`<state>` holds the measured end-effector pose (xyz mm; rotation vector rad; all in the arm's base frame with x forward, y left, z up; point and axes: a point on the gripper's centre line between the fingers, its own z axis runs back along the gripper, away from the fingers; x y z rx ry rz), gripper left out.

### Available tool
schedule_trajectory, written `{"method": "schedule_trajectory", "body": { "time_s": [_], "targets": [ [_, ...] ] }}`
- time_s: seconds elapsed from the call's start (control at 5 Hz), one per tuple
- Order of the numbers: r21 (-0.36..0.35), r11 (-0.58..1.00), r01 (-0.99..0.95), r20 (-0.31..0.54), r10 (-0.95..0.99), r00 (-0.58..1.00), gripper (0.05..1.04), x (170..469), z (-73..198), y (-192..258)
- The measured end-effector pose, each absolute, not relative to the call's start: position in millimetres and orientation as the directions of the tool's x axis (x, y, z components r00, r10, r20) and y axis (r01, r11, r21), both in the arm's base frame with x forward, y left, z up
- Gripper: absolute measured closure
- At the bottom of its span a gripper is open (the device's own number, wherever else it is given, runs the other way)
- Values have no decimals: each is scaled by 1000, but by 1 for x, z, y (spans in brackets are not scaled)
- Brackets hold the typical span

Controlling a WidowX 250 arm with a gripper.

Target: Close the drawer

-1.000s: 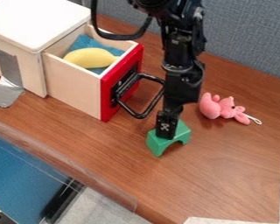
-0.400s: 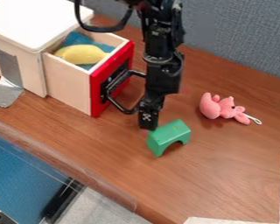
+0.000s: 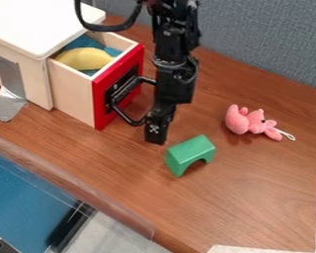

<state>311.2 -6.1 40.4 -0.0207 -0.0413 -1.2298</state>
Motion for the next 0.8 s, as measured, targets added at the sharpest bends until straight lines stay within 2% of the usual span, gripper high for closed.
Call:
{"method": "schedule_trajectory", "body": {
  "time_s": [0.8],
  "targets": [
    [26,406,914,4,-914,406,84,310,44,37]
  ]
}}
